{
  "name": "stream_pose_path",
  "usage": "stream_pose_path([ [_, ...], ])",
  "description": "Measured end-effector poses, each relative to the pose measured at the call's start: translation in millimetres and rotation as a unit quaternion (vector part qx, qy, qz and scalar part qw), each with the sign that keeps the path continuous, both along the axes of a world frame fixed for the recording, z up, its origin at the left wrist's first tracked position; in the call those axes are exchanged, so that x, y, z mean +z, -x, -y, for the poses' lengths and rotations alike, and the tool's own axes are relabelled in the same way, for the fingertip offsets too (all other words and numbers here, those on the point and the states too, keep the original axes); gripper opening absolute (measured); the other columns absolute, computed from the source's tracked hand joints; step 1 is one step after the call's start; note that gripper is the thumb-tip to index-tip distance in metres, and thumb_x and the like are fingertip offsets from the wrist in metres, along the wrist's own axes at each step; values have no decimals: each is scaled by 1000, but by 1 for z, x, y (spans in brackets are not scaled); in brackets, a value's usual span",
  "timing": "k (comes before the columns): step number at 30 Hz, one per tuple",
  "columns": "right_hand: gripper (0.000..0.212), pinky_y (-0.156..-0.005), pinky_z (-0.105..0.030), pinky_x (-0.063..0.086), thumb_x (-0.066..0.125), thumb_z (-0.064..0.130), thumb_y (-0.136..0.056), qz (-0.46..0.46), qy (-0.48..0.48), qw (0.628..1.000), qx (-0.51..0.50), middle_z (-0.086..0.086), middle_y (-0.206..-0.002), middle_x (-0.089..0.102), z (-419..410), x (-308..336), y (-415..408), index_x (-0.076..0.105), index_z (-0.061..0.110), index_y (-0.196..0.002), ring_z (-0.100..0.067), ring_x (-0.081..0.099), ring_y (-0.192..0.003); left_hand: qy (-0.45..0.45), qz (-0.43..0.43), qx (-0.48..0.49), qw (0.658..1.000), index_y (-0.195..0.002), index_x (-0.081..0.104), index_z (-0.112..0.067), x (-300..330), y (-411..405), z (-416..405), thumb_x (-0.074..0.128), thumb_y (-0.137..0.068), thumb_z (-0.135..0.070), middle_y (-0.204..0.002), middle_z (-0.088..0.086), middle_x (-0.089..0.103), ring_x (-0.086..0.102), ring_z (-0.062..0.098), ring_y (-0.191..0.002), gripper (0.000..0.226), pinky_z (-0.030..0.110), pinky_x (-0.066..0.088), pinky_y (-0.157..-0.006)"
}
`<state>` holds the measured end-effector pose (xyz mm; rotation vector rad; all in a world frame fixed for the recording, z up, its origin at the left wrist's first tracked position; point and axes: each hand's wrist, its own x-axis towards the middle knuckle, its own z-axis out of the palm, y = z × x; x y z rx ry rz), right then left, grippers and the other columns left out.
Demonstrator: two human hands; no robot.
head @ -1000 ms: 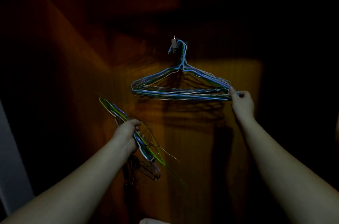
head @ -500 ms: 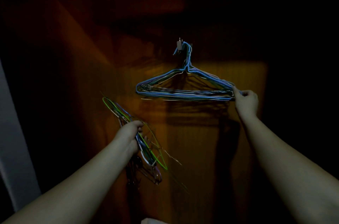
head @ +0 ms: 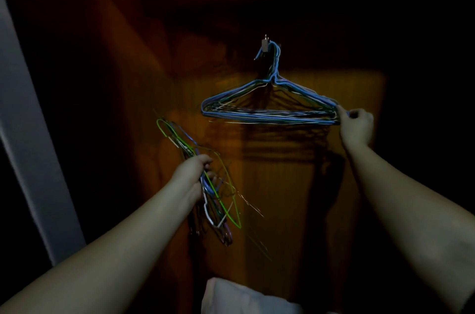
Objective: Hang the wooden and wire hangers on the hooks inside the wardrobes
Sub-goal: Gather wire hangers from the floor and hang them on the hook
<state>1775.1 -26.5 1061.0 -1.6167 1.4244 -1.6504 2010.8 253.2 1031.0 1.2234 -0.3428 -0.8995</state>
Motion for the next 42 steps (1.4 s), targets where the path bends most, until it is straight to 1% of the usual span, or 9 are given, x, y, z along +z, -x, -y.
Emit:
stream_pose_path([
  [8, 50, -103, -46, 39, 65, 39, -88, 77, 18, 996, -36, -13, -135, 44, -44, -40, -5, 51, 10, -125, -32, 47, -123, -9, 3, -31, 999, -69, 39, -14, -20, 0, -29, 51, -97, -13, -49, -1, 34, 34, 17, -49, 31, 16, 34, -31],
  [12, 19, -84, -28, 43, 58, 17, -95, 23, 2, 988, 151, -11, -111, 62, -105, -77, -33, 60, 8, -111, -20, 57, -99, -8, -6, -46, 999, -66, 38, -14, -40, -2, -46, 53, -96, -16, -47, 0, 33, 33, 18, -53, 34, 17, 34, -31],
  [14, 10, -70, -20, 41, 56, 20, -97, -47, -53, 960, 270, 0, -100, 63, -144, -94, -47, 63, 16, -103, -12, 56, -87, -20, 5, -66, 998, -62, 38, -15, -52, -3, -56, 54, -95, -20, -42, -1, 32, 36, 17, -47, 37, 17, 33, -32],
  [18, 12, -67, -20, 40, 55, 24, -98, -53, -130, 914, 382, 5, -91, 64, -208, -134, -68, 63, 28, -91, -11, 58, -81, -10, 12, -100, 995, -64, 39, -14, -79, -10, -71, 62, -84, -22, -40, 0, 32, 36, 13, -33, 32, 16, 27, -34],
  [21, 13, -66, -22, 42, 53, 29, -99, -57, -180, 896, 401, 6, -92, 65, -242, -158, -77, 65, 26, -98, -10, 59, -78, 41, -18, -100, 994, -69, 40, -10, -94, -10, -78, 66, -71, -21, -40, -1, 34, 30, 9, -28, 28, 18, 31, -34],
  [25, 16, -66, -25, 42, 54, 31, -98, -35, -206, 895, 394, 3, -92, 67, -265, -166, -87, 67, 23, -97, -10, 59, -77, 67, 1, -107, 992, -67, 42, -10, -103, 2, -95, 57, -91, -9, -42, -2, 32, 27, 8, -30, 28, 16, 30, -35],
  [33, 38, -66, -32, 42, 51, 42, -97, 17, -266, 911, 315, 1, -70, 60, -296, -207, -69, 67, 9, -92, -13, 56, -67, 107, 49, -121, 986, -72, 42, -11, -122, 13, -124, 57, -93, -9, -45, 0, 33, 28, 10, -34, 25, 19, 34, -38],
  [39, 43, -61, -29, 43, 47, 49, -98, 163, -440, 826, 312, -5, -78, 66, -310, -219, -71, 64, 9, -90, -16, 61, -69, 139, 43, -110, 983, -75, 44, -13, -143, 11, -129, 58, -91, -9, -52, -3, 36, 28, 8, -35, 22, 19, 32, -41],
  [42, 47, -66, -29, 44, 45, 52, -98, 156, -481, 798, 328, -3, -87, 71, -315, -228, -68, 66, 10, -100, -15, 63, -75, 145, 40, -106, 983, -78, 45, -14, -156, 10, -128, 61, -87, -12, -54, -3, 37, 29, 8, -36, 18, 19, 33, -42],
])
